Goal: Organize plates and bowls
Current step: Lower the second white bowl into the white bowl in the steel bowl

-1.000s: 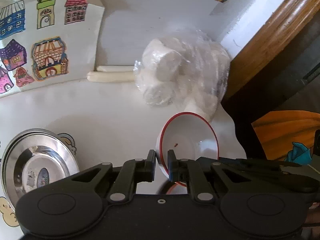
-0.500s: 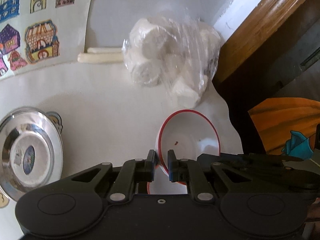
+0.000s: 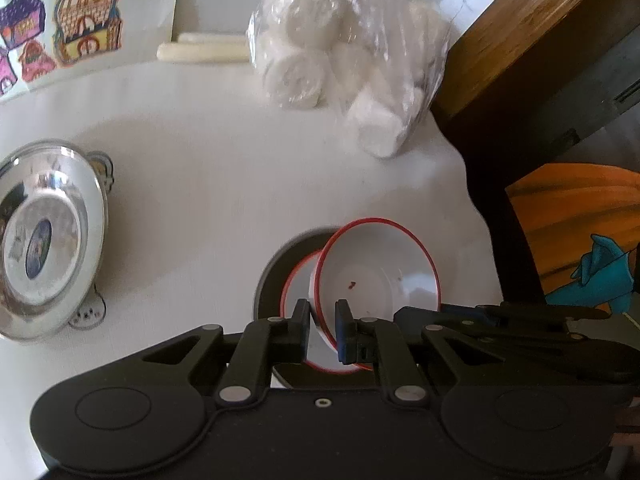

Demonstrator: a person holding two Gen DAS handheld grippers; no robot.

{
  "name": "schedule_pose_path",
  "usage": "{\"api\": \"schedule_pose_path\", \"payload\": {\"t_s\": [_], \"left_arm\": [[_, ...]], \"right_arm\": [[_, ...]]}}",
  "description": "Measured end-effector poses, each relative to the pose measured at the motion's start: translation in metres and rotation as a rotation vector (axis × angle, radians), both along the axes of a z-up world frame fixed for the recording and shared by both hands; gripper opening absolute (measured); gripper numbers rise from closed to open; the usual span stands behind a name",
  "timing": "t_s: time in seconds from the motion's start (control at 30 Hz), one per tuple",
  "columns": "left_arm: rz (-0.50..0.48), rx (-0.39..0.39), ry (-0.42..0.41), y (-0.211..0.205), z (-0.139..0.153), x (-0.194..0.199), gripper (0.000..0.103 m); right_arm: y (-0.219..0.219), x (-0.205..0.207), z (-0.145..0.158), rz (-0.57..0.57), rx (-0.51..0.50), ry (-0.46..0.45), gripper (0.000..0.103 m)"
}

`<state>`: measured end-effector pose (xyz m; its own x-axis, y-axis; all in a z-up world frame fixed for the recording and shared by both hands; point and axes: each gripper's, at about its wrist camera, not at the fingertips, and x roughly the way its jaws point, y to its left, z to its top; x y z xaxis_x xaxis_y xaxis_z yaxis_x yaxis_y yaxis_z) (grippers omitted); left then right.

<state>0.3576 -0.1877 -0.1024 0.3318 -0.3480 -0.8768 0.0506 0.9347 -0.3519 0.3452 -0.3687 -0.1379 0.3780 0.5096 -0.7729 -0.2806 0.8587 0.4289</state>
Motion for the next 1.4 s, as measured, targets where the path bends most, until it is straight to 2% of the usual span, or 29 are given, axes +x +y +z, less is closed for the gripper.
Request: {"api": "schedule_pose_path", "payload": {"t_s": [0.33, 0.97, 1.4], "left_arm": [[0.009, 0.028, 0.049, -0.004, -0.011, -0.004, 0.013], [0.021, 0.064, 0.097, -0.007, -0.019, 0.001, 0.016], [0.024, 0.051, 0.082, -0.004, -0.017, -0.003, 0.020]], "right_arm": [[0.002, -0.001, -0.012, 0.022, -0.025, 0.039, 0.019], [0.010, 0.007, -0.010, 0.016, -0.049, 0.046, 0.020], [0.008, 0.005, -0.012, -0.011, -0.036, 0.047, 0.025]]}}
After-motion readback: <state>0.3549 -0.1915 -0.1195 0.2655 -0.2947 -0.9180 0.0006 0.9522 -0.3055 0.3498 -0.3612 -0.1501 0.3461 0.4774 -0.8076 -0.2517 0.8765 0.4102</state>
